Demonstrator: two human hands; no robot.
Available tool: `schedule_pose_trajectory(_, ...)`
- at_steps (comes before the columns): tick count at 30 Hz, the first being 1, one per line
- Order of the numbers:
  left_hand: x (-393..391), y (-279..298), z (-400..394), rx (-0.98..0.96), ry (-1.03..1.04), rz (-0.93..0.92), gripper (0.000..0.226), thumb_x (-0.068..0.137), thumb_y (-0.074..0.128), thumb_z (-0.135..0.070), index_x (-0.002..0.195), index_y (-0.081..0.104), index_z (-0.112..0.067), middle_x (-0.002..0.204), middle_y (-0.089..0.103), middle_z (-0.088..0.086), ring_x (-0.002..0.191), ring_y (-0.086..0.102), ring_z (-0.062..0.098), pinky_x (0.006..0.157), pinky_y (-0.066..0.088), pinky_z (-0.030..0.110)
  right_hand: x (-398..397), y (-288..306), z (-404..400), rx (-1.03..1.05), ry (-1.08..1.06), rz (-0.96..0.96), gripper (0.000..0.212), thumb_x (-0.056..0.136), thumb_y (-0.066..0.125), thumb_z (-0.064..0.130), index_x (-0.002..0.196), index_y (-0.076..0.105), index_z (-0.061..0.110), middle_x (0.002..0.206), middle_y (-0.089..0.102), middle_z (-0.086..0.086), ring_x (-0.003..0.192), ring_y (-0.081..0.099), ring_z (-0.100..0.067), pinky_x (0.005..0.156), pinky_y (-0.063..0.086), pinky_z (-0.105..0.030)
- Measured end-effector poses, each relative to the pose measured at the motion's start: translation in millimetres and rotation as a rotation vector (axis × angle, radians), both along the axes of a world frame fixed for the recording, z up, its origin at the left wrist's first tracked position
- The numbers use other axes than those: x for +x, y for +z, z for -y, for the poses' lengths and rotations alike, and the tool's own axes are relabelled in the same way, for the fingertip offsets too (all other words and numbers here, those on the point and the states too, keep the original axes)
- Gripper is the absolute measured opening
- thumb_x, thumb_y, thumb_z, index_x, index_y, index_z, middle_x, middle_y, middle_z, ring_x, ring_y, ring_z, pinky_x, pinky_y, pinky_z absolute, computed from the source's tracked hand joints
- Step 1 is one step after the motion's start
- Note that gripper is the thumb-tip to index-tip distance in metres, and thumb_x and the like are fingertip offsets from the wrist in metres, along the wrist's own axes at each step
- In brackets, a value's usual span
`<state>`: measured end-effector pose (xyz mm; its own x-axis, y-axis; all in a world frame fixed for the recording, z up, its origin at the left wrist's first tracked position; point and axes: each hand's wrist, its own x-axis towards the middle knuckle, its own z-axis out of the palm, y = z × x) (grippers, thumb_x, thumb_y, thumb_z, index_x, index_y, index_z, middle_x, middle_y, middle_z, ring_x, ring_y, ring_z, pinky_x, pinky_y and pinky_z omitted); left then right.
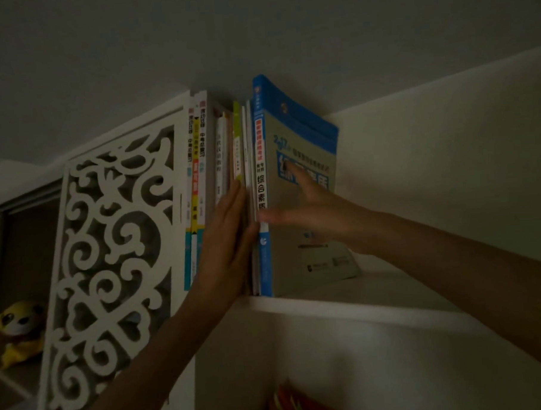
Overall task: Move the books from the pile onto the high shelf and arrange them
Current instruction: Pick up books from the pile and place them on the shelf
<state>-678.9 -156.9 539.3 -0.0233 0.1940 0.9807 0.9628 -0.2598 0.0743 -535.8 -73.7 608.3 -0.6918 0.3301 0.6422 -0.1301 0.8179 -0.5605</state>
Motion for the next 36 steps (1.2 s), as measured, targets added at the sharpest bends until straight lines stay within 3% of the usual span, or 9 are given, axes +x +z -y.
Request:
schedule_pose_trajectory(4, -19.9, 1.3, -3.0, -0.068, 0.274, -0.065, 0.064, 0.082, 0.005, -0.072, 0.138, -0.007, -0.044, 0.146, -0.011, -0.028, 0.139, -0.012, -0.001, 0.108, -0.019, 0.015, -18.8, 0.6, -5.8, -0.020, 0.036, 0.029, 0.102, 0.078, 0.073, 0.030, 0.148, -0.001, 0.038, 0.156, 0.014, 0.008, 0.140, 0.024, -0.019, 0.109, 0.034, -0.051)
schedule_pose_trajectory(8, -23.3, 1.6, -3.6, -0.108, 0.381, -0.095, 0.066, 0.080, -0.008, -0.071, 0.138, -0.013, -0.041, 0.144, -0.016, -0.028, 0.135, -0.018, -0.001, 0.103, -0.028, 0.013, -26.7, -0.1, -3.5, -0.058, 0.042, 0.027, 0.103, 0.078, 0.073, 0.029, 0.148, -0.001, 0.041, 0.157, 0.010, 0.012, 0.140, 0.024, -0.020, 0.105, 0.038, -0.052)
schedule_pose_trajectory(14, 20.0, -23.0, 23.2, -0.026, 0.169, 0.079, 0.044, 0.097, 0.030, -0.035, 0.139, 0.034, -0.027, 0.147, 0.032, -0.005, 0.134, 0.012, 0.003, 0.113, 0.011, 0.029, 13.5, -25.3, 28.7, 0.140, -0.126, -0.098, 0.071, 0.086, 0.064, 0.035, 0.145, 0.026, 0.023, 0.146, 0.034, 0.005, 0.129, 0.037, -0.012, 0.095, 0.040, -0.022)
schedule_pose_trajectory(19, 95.7, -107.9, 51.5, -0.058, -0.116, 0.101, 0.026, 0.093, 0.042, -0.035, 0.114, 0.055, -0.027, 0.110, 0.056, -0.005, 0.090, 0.054, -0.004, 0.071, 0.050, 0.019, 111.7, -100.7, 52.9, 0.313, -0.200, -0.180, 0.027, 0.085, 0.065, 0.028, 0.111, 0.056, 0.028, 0.111, 0.059, 0.014, 0.101, 0.055, 0.001, 0.079, 0.047, -0.012)
schedule_pose_trajectory(21, 121.4, -144.2, 42.7, -0.212, -0.258, 0.131, 0.022, 0.091, 0.045, -0.036, 0.109, 0.055, -0.030, 0.105, 0.056, -0.008, 0.084, 0.054, -0.007, 0.064, 0.048, 0.012, 158.3, -140.4, 54.8, 0.303, -0.283, -0.098, 0.020, 0.082, 0.061, 0.030, 0.101, 0.057, 0.032, 0.099, 0.063, 0.015, 0.093, 0.060, 0.000, 0.074, 0.049, -0.012)
schedule_pose_trajectory(25, 170.9, -231.4, 8.3, -0.554, -0.416, 0.052, 0.022, 0.088, 0.041, -0.040, 0.107, 0.053, -0.037, 0.101, 0.051, -0.034, 0.096, 0.047, -0.019, 0.085, 0.035, 0.001, 252.6, -236.0, 48.1, 0.172, -0.528, 0.189, 0.017, 0.086, 0.063, 0.024, 0.103, 0.060, 0.028, 0.100, 0.063, 0.012, 0.091, 0.059, -0.002, 0.077, 0.050, -0.022)
schedule_pose_trajectory(30, 261.1, -333.6, -13.5, -0.670, -0.495, 0.149, 0.020, 0.089, 0.052, -0.021, 0.100, 0.066, -0.011, 0.093, 0.047, -0.010, 0.091, 0.044, -0.008, 0.087, 0.029, -0.001, 375.8, -354.2, 41.5, -0.158, -0.793, 0.532, 0.021, 0.090, 0.058, 0.019, 0.110, 0.059, 0.024, 0.106, 0.060, 0.004, 0.085, 0.055, 0.005, 0.075, 0.045, -0.010)
schedule_pose_trajectory(33, 306.0, -374.8, -7.2, -0.524, -0.164, 0.128, 0.020, 0.084, 0.052, -0.013, 0.096, 0.067, -0.008, 0.099, 0.053, 0.009, 0.101, 0.045, 0.020, 0.090, 0.031, 0.025, 444.7, -415.6, 38.7, -0.376, -0.918, 0.644, 0.039, 0.091, 0.049, 0.044, 0.113, 0.061, 0.014, 0.112, 0.059, -0.003, 0.097, 0.057, -0.010, 0.079, 0.039, -0.015)
schedule_pose_trajectory(36, 362.3, -421.8, -1.0, -0.647, -0.206, 0.025, 0.025, 0.081, 0.045, -0.018, 0.092, 0.067, -0.011, 0.101, 0.059, 0.012, 0.097, 0.047, 0.027, 0.081, 0.040, 0.038, 508.5, -468.8, 34.2, -0.545, -0.974, 0.810, 0.019, 0.092, 0.055, 0.018, 0.110, 0.056, 0.023, 0.116, 0.060, -0.008, 0.108, 0.058, -0.021, 0.084, 0.044, -0.025)
